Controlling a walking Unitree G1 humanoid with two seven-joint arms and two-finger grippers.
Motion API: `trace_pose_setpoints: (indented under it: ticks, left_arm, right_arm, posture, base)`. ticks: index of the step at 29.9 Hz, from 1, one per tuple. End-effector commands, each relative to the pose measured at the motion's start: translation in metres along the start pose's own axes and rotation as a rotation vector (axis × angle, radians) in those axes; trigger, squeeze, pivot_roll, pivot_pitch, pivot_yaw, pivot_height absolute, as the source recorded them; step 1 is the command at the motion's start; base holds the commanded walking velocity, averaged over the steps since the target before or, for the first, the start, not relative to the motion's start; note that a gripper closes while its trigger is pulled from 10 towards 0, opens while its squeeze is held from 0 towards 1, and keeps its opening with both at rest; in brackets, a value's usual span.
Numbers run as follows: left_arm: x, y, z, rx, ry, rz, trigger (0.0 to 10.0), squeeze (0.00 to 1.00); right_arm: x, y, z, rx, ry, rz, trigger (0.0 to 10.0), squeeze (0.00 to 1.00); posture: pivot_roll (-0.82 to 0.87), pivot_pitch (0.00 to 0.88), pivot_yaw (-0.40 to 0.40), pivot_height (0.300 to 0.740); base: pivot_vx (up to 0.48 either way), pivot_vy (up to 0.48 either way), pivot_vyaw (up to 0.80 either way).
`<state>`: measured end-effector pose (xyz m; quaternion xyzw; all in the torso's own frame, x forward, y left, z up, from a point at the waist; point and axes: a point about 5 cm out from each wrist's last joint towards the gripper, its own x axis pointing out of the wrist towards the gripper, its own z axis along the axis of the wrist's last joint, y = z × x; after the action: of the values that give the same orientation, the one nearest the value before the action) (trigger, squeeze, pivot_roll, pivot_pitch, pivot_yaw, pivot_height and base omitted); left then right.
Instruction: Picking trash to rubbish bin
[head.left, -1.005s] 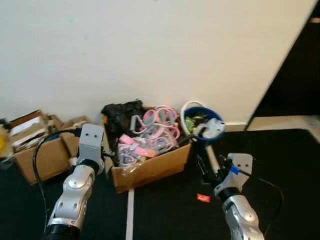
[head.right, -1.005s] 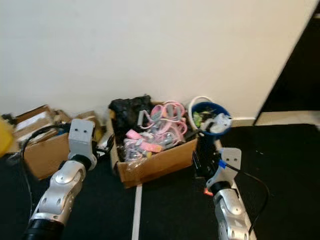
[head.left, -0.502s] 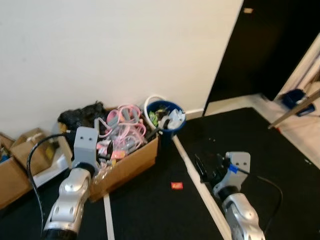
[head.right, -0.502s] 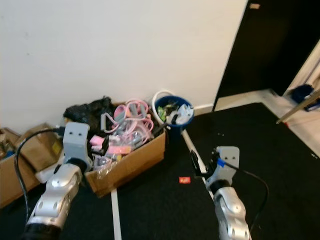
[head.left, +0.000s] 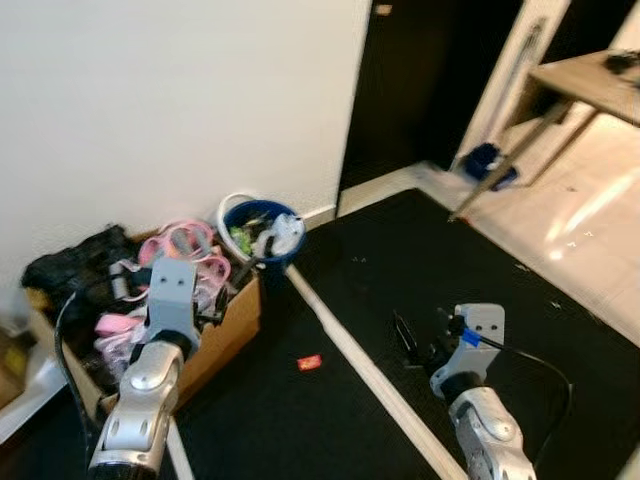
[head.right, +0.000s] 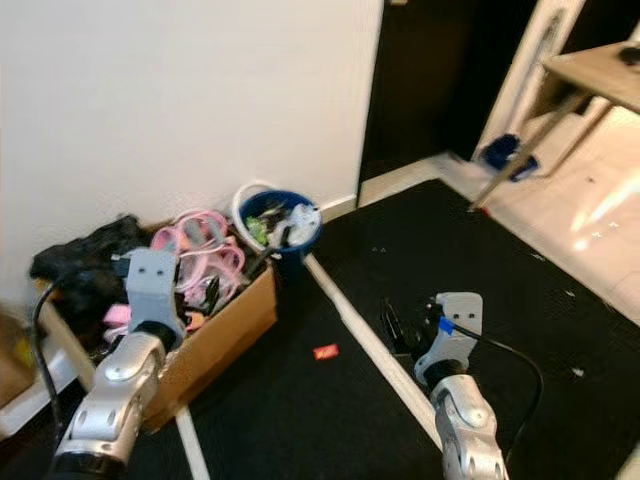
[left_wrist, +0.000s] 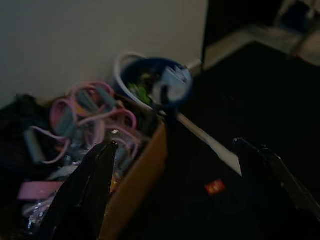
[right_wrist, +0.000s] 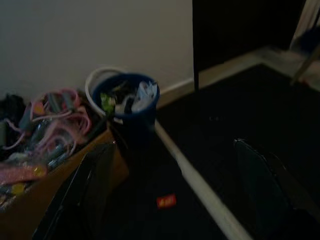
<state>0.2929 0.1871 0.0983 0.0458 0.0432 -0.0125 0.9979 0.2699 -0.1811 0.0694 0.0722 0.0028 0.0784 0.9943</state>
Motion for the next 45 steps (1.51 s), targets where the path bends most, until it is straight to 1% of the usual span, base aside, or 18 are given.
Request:
trace_pose_setpoints:
  ticks: [1, 13, 15, 21, 29, 33, 40, 45]
  left_arm:
    - [-0.0006, -0.0036, 0.0, 0.006, -0.001, -0.012, 10.0, 0.0]
    - [-0.0025, -0.0022, 0.0008, 0.006, -0.01, -0.011, 10.0, 0.0]
    - [-0.0022, -0.002, 0.0019, 0.014, -0.017, -0.013, 10.0, 0.0]
    - [-0.0016, -0.0014, 0.0042, 0.003, -0.037, -0.009, 10.0, 0.0]
    - [-0.0007, -0.0067, 0.0066, -0.017, -0.051, -0.025, 10.0, 0.0]
    - [-0.0006, -0.0073, 0.0065, -0.008, -0.048, -0.032, 10.0, 0.0]
    - [-0.0018, -0.0029, 0.0047, -0.014, -0.039, -0.011, 10.0, 0.0]
    - [-0.0025, -0.0005, 0.0027, -0.002, -0.029, 0.005, 10.0, 0.0]
  right_arm:
    - [-0.0026, -0.0014, -0.0027, 0.007, 0.019, -0.002, 10.0, 0.0]
    - [-0.0033, -0.0001, -0.0033, 0.012, 0.029, 0.002, 10.0, 0.0]
    - [-0.0036, 0.0001, -0.0036, 0.014, 0.03, 0.002, 10.0, 0.0]
    - [-0.0036, -0.0001, -0.0039, 0.015, 0.032, 0.002, 10.0, 0.0]
    - [-0.0029, -0.0014, -0.0029, 0.012, 0.031, 0.002, 10.0, 0.0]
    - [-0.0031, -0.0008, -0.0036, 0.013, 0.033, 0.003, 10.0, 0.0]
    - [-0.0029, 0.001, -0.0048, 0.017, 0.036, 0.009, 10.0, 0.0]
    - [-0.0026, 0.0009, -0.0043, 0.013, 0.036, 0.015, 10.0, 0.0]
  posture:
    - [0.0, 0.124, 0.003, 0.74]
    - [0.0, 0.125, 0.005, 0.74]
    - [0.0, 0.123, 0.004, 0.74]
    - [0.0, 0.123, 0.002, 0.74]
    - [0.0, 0.119, 0.002, 0.74]
    - [0.0, 0.111, 0.002, 0.74]
    - [0.0, 0.099, -0.002, 0.74]
    - [0.0, 0.093, -0.006, 0.74]
  base:
    - [0.0, 0.0, -0.66]
    - [0.0, 0.0, -0.65]
    - [0.0, 0.0, -0.65]
    - [0.0, 0.0, -0.65]
    - [0.0, 0.0, -0.64]
    - [0.0, 0.0, -0.62]
    - [0.0, 0.0, -0.62]
    - [0.0, 0.0, -0.62]
